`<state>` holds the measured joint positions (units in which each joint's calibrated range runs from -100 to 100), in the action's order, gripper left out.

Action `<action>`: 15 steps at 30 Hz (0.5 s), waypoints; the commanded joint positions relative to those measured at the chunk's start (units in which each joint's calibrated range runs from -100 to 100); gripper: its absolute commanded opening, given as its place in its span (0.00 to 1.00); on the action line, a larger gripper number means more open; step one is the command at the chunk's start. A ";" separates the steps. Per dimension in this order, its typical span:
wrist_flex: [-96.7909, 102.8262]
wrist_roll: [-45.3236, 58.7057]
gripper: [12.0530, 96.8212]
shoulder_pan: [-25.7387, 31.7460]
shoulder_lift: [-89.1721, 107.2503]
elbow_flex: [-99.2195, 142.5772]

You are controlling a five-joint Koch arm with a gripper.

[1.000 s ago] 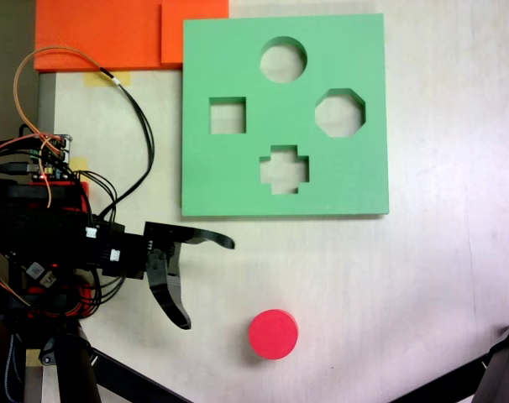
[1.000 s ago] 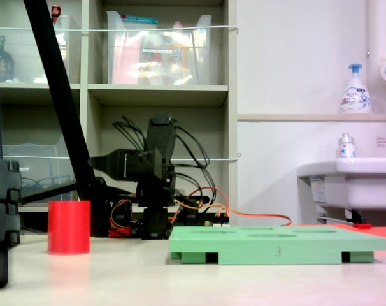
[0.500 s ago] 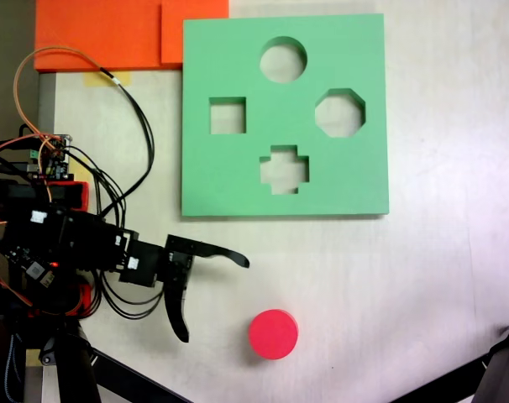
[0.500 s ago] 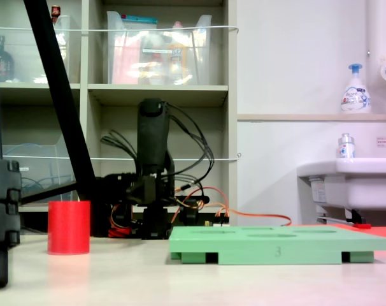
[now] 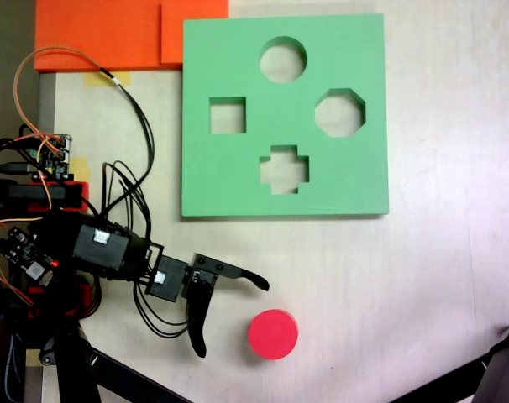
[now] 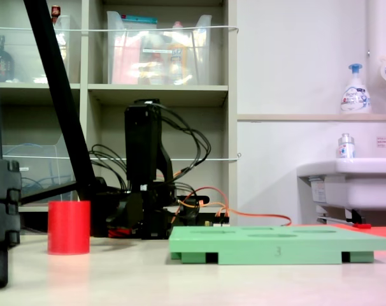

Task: Put the cylinder block into the corresponding hole

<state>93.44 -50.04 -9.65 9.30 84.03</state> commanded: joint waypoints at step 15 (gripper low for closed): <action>6.56 -1.17 0.93 -3.91 -13.77 -15.43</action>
<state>93.44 -50.77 -13.21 -4.24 69.82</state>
